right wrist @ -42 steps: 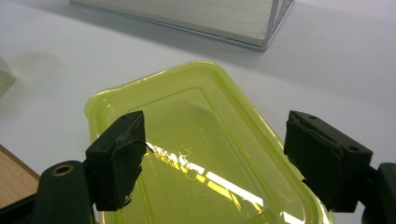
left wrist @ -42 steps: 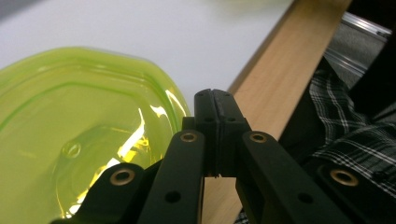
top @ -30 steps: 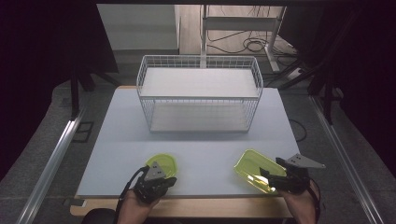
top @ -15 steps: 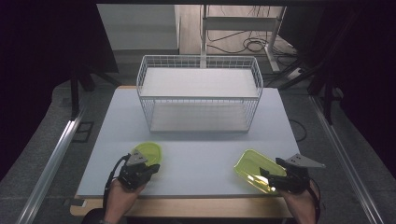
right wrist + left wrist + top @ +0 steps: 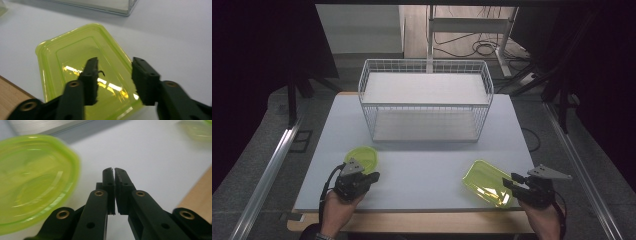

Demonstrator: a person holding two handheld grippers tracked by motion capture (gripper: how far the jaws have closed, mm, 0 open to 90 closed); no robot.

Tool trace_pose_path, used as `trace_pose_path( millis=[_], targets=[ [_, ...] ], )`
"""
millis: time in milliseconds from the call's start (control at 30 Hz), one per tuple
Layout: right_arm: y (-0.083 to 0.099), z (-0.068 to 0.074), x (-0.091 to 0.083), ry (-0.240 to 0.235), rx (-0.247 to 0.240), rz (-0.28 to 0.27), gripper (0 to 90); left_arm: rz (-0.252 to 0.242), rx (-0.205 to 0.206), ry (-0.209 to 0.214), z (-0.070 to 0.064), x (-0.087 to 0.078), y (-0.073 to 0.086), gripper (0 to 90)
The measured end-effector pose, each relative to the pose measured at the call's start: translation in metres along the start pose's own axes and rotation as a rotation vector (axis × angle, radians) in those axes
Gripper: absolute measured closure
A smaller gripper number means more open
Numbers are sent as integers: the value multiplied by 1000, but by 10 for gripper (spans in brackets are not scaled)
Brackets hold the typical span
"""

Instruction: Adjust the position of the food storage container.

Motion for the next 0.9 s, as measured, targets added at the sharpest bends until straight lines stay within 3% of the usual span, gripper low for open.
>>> trace_pose_path(
  millis=[67,167,233,467,767,900],
  targets=[
    [2,-2,-5,-1,8,8,732,20,33,25,-8,5,4,874],
    [10,-6,-14,18,-6,35,860,45,48,57,-16,14,7,871],
    [15,-9,-18,24,3,45,885,48,56,61,-17,15,8,869],
    [28,-16,-18,37,28,83,888,59,70,75,-19,19,11,858],
    [24,-17,-10,39,25,85,888,70,81,84,-23,22,13,852],
    [16,-12,4,8,5,95,886,73,83,84,-23,23,13,852]
  ],
)
Point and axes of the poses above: each handheld gripper's, and its own axes: x roughly forward along the jaws, y roughly out of its underside, z roughly to its left, the point moved 3 cm from there along x, roughly forward along the jaws
